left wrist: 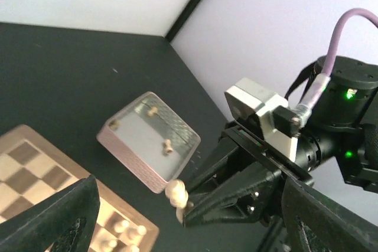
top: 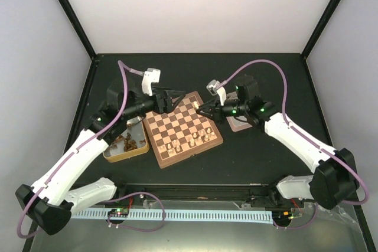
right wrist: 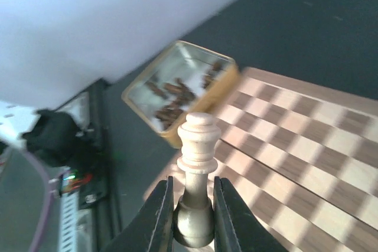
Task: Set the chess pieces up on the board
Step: Place the chess piece on the chessboard.
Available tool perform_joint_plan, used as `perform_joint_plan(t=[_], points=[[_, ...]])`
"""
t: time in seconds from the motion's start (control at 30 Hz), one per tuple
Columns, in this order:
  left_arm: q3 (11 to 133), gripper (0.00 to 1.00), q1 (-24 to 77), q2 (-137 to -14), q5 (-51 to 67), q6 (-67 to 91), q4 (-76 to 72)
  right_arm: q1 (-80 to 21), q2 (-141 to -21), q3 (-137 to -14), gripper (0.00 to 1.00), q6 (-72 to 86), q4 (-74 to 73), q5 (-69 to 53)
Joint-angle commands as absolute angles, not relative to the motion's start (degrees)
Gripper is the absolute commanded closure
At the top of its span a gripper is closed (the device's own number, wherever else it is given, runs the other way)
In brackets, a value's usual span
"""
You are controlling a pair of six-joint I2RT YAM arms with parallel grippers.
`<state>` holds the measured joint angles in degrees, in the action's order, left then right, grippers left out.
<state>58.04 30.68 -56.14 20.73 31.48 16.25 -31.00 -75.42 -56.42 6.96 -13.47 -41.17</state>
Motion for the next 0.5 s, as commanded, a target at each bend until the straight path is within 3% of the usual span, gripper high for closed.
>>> perform_joint_plan(t=[0.0, 0.3, 0.47], points=[[61.9, 0.16, 30.1, -59.4, 32.2, 32.5, 20.8, -32.7, -72.2, -56.3, 0.89, 3.8, -8.4, -55.5], [61.4, 0.43, 29.9, -63.7, 51.4, 33.4, 16.6, -33.1, -70.9, -57.6, 0.89, 1.3, -9.1, -64.2], [60.6, 0.47, 29.8, -65.0, 57.6, 34.5, 13.9, -33.2, -72.3, -59.7, 0.89, -1.2, -13.5, -65.3]])
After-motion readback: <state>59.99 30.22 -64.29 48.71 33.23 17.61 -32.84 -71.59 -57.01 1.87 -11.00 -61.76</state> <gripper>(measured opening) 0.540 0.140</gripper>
